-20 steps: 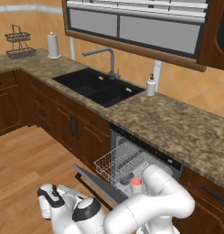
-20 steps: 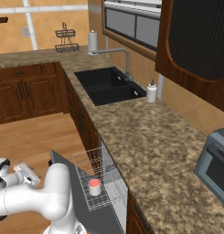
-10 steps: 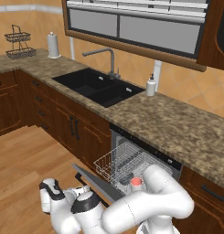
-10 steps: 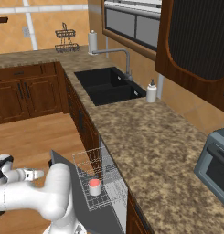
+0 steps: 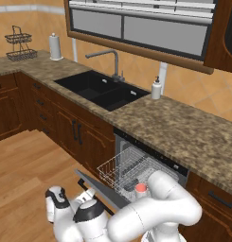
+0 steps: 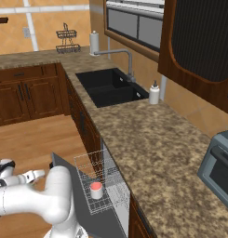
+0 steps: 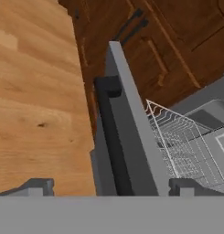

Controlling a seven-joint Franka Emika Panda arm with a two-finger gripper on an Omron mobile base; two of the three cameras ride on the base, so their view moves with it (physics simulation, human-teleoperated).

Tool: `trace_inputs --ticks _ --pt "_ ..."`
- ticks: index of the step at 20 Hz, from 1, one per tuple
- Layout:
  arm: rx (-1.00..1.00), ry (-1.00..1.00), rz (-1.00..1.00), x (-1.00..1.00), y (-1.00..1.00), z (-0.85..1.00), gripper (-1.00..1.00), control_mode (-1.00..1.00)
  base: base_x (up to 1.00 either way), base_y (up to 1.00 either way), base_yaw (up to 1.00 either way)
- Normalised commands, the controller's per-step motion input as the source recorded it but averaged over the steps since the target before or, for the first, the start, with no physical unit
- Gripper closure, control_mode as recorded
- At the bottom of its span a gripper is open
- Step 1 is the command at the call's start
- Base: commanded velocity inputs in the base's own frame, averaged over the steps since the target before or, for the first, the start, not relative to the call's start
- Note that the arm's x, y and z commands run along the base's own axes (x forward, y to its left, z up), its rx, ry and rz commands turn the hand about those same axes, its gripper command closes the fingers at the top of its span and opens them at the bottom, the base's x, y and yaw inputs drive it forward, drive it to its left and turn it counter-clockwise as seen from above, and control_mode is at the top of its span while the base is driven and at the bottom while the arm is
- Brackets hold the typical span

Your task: Pick up the cup and bowl from the counter, place them in the dishwasher, and close the dishwasher door.

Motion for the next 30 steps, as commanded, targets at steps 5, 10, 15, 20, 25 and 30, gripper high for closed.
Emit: trace_inputs --ticks 5,10,15,20,25,30 --pt "-0.93 0.15 -0.03 -0.49 0.77 -0.43 -1.00 -1.00 0.00 0.00 0.00" --pt "-0.88 0.21 -0.07 -0.34 0.79 -0.68 -1.00 -1.00 0.00 0.00 0.00" --pt "-0.83 0.23 -0.05 -0.26 0.92 -0.73 -1.00 -1.00 0.00 0.00 0.00" --pt "-0.84 0.18 -0.04 -0.30 0.97 -0.74 -1.00 -1.00 0.00 0.00 0.00" --pt "-0.81 0.14 -0.06 -0.31 0.88 -0.70 -1.00 -1.00 0.00 0.00 0.00" --pt "-0.84 0.01 -0.11 -0.16 0.61 -0.62 -1.00 -1.00 0.00 0.00 0.00"
